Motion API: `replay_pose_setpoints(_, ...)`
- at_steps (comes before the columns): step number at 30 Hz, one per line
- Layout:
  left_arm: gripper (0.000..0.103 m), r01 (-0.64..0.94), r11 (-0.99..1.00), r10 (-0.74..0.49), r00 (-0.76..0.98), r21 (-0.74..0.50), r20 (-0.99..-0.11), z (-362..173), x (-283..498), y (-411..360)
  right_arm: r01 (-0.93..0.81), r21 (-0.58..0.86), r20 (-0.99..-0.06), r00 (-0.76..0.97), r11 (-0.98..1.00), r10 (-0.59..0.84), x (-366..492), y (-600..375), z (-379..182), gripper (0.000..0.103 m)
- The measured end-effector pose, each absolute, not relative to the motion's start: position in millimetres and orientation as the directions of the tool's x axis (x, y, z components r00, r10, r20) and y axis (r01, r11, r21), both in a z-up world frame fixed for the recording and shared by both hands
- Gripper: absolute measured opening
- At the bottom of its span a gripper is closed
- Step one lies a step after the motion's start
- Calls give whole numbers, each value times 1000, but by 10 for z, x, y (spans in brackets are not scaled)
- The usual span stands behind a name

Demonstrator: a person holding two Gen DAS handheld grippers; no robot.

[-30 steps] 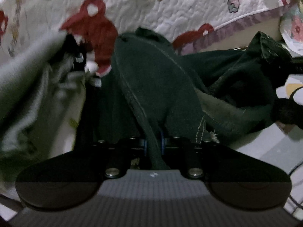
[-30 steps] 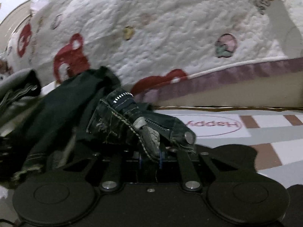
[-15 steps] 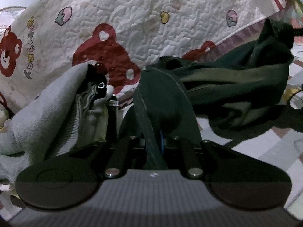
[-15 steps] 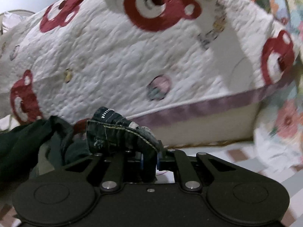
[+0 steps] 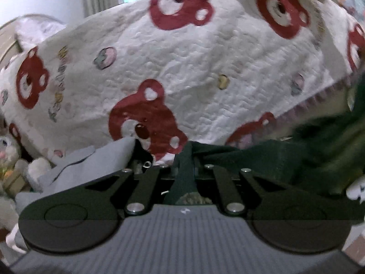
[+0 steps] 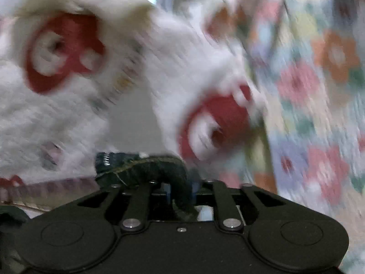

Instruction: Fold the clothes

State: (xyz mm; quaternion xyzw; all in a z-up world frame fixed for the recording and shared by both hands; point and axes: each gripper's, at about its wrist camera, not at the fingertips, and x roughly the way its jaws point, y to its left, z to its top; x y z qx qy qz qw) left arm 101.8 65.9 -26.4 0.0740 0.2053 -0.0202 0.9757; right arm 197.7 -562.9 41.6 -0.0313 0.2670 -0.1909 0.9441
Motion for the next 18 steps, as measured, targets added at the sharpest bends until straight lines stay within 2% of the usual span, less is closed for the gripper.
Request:
replay_pose_setpoints(2,6,52,996,-14,877,66,-481,-406,1091,734,365,-178,-664,640,914,-385,2023,-5986,116,43)
replay_pose_setpoints(6,6,6,999,-32,773,-44,-634,-817,1146,845,419,-119,-802,494,900,-336,1649,-6337,-534,43)
replay_pose_setpoints(9,6,-15,999,-10,738,-32,-675,-998,1096,843,452,24,-821,517,892,-241,1257,-6395,-853,43)
replay_pose_setpoints(18,6,30,999,-12,756,16,-654,-945,917,777,400,391,-746,665,829,31,596,-5954,-1399,49)
